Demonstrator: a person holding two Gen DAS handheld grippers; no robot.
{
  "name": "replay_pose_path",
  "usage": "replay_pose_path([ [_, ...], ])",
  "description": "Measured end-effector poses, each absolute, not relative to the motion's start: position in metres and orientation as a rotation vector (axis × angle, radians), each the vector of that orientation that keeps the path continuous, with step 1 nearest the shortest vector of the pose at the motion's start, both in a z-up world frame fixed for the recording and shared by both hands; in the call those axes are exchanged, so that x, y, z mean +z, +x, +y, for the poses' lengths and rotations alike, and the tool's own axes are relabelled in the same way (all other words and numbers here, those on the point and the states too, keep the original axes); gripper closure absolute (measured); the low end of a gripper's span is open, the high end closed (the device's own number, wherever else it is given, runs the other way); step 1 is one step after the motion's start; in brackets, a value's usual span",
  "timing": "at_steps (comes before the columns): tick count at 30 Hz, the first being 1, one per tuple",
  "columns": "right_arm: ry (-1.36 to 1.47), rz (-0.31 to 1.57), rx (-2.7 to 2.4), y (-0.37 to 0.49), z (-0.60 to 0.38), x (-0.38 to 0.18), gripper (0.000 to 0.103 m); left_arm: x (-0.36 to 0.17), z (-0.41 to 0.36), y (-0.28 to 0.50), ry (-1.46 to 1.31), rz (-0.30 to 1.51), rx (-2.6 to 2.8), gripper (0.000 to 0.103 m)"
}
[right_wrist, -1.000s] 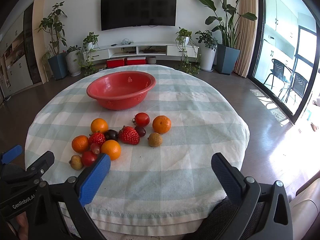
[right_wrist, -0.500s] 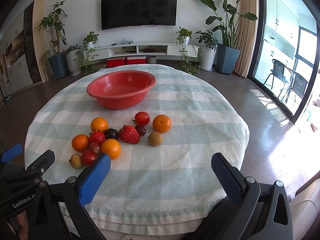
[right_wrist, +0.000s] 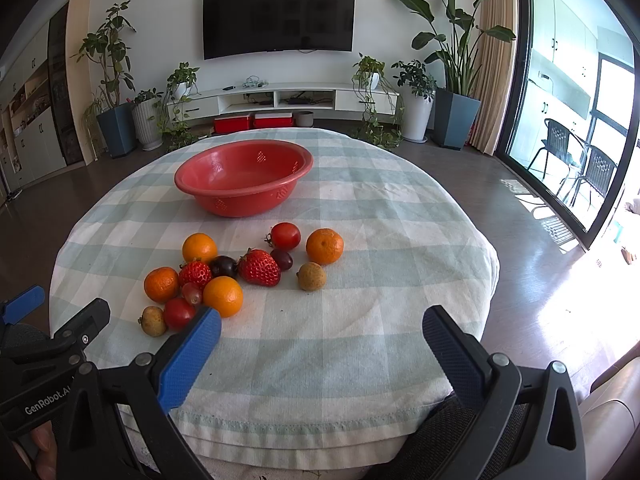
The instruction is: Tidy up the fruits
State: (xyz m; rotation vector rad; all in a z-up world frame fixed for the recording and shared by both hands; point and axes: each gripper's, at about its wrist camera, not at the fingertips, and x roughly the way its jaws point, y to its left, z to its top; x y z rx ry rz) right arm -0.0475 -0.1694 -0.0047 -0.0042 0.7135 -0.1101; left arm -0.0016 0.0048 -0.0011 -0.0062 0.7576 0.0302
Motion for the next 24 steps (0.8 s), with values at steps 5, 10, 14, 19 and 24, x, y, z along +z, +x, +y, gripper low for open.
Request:
replay_pose_path([
  [5,-0.005,0.714,-0.110,-0.0475,-0.1694,-0.0047,0.000,-0.0011,0.0049,-0.0016,-0.006,0.758,0.030,0.000],
  [10,-0.005,0.715,-0.110,-0.0476,-0.1695,-0.0047,0.000,-0.0011,0.0047,-0.0016,-0.005,0.758,0.031,0.000],
  [14,-0.005,0.716,-0.110,-0.0473,-0.1687,-0.0051,0.000,-0.0019,0.0050,-0.0014,-0.005,0.759,0.031,0.000],
  [19,-0.005,0.716,-0.110,-0.0488,-0.1675,-0.0100,0.000,-0.0019,0.0045,-0.0014,-0.004,0.758,0.031,0.000],
  [24,-0.005,0.716,-0.110,-0.0485,-0.1679,-0.0090,0.000,-0.0039,0.0044,-0.0013,-0.002,0.759,0.031,0.000],
])
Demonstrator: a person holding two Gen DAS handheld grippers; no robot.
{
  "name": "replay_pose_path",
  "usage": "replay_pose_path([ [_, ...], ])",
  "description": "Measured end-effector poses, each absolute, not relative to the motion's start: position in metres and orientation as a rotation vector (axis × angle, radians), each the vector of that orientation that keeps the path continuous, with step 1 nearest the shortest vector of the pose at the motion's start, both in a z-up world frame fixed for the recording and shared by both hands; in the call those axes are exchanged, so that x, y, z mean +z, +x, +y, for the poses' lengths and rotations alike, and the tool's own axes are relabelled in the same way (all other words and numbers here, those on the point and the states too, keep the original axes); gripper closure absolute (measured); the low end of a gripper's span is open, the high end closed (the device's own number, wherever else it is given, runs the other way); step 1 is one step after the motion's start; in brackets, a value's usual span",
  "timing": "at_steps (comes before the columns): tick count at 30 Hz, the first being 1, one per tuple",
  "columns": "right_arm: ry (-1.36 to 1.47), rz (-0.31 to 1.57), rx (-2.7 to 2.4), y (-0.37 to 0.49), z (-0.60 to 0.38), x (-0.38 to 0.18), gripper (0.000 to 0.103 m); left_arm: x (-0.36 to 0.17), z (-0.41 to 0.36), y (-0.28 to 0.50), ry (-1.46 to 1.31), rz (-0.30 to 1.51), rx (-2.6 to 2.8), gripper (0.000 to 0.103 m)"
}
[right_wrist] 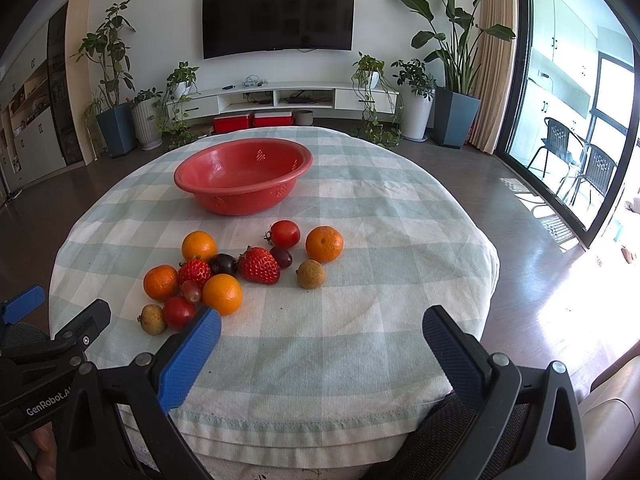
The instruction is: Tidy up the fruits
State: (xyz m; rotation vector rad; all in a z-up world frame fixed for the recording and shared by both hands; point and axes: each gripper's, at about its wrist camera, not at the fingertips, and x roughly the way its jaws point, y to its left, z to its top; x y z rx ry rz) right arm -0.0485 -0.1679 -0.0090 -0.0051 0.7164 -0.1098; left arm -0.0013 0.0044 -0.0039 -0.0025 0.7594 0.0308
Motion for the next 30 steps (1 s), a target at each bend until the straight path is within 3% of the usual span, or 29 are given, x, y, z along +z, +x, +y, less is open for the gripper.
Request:
replay_pose_path([
  [11,0.113,0.739,-0.043,-0.049,-0.193,-0.026,0.000,-0.006,0.031,0.002,0.009,0.715,0.030,0.000],
  [30,0.245,0.758,0.224,-0.033,-0.198,-0.016,0.000,-0.045,0.037,0.036,-0.024,0.905,-0.197,0.000],
])
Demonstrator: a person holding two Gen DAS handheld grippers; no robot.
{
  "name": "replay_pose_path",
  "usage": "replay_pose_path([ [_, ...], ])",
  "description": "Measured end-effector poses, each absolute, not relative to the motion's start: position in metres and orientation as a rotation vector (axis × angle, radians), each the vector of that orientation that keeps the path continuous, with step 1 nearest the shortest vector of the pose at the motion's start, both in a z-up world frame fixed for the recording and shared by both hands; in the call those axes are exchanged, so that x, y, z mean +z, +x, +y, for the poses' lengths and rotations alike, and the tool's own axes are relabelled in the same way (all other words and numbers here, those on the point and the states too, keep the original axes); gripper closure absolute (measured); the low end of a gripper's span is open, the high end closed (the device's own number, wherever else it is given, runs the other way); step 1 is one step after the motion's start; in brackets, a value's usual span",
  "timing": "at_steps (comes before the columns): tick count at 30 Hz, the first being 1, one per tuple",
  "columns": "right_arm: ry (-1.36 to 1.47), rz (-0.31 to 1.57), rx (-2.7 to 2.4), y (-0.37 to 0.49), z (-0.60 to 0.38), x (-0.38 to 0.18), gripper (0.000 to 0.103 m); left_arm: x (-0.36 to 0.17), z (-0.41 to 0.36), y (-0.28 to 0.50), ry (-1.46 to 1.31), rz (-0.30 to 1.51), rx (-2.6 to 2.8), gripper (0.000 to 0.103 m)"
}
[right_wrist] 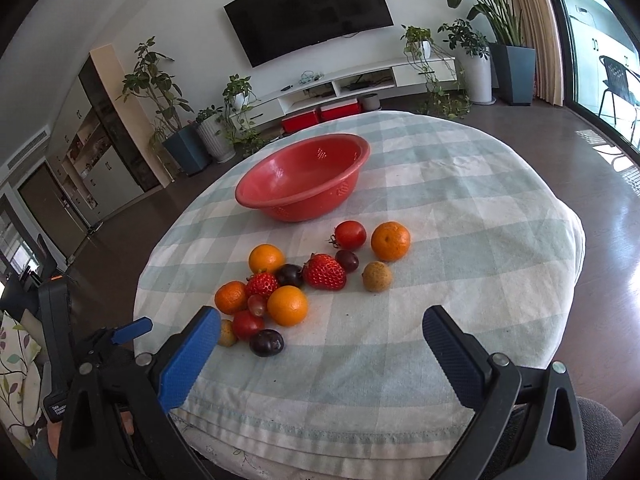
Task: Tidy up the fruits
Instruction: 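Grasp the brown kiwi with the left tool while the right tool grasps a dark plum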
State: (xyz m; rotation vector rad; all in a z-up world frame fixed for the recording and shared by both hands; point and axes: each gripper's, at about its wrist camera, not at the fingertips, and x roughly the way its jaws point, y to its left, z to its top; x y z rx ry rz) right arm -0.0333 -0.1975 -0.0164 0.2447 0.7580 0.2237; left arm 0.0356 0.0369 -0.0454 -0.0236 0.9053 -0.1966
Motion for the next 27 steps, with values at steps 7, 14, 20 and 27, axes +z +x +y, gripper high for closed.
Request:
replay_pose_path([
  [7,0.156,0.775,0.243,-0.024,-0.189,-0.020,0.000,-0.040,0.017,0.041,0.047,0.867,-0.294,0.000],
  [14,0.147,0.838,0.210,-0.012,-0.200,-0.029,0.006,-0.051,-0.004,0.058,0.088,0.950,-0.506,0.042],
  [20,0.157,0.891,0.205,-0.005,-0.204,-0.041,0.014,-0.056,-0.010,0.064,0.114,0.989,-0.611,0.056],
  [27,0.135,0.915,0.224,-0.003,-0.198,-0.048,0.027,-0.061,-0.011,0.073,0.128,1.021,-0.657,0.070],
])
